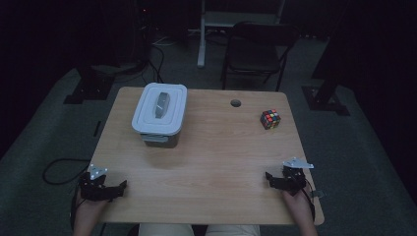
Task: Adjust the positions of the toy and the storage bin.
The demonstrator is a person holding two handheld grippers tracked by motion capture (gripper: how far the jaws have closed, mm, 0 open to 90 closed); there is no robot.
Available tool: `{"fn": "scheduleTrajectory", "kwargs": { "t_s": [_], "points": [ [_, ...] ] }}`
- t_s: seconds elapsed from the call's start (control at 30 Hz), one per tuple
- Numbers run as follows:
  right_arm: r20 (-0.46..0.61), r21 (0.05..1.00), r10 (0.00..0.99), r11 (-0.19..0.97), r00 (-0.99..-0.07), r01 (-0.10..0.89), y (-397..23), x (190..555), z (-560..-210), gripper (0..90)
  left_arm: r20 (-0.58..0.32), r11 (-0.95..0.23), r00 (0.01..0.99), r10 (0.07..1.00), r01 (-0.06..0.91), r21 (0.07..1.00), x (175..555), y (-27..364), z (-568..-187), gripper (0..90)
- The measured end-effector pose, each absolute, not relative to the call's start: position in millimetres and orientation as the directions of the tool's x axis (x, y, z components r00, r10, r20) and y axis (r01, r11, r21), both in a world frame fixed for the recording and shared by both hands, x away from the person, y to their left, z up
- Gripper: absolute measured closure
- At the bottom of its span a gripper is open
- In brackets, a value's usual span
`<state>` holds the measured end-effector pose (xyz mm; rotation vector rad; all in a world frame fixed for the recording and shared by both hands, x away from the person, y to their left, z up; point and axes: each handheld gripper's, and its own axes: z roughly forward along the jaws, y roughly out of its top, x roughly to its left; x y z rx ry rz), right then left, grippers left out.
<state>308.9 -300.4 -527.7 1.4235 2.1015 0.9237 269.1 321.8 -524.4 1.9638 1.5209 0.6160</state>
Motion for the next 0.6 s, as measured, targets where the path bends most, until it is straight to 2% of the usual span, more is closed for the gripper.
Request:
{"fn": "scheduleTrajectory", "kwargs": {
  "t_s": [0.5,0.6],
  "points": [
    [0.01,0.73,0.93,0.245,-0.368,0.638,-299.8,308.7,-527.6,16.2,0.011,-0.175,0.23,0.973,0.707,0.685,267.9,321.0,-524.4,0.6],
    [0.009,0.729,0.93,0.245,-0.367,0.639,-299.0,308.0,-527.5,16.2,0.028,-0.158,0.192,0.981,0.709,0.687,264.5,318.4,-523.9,0.6]
  ]
}}
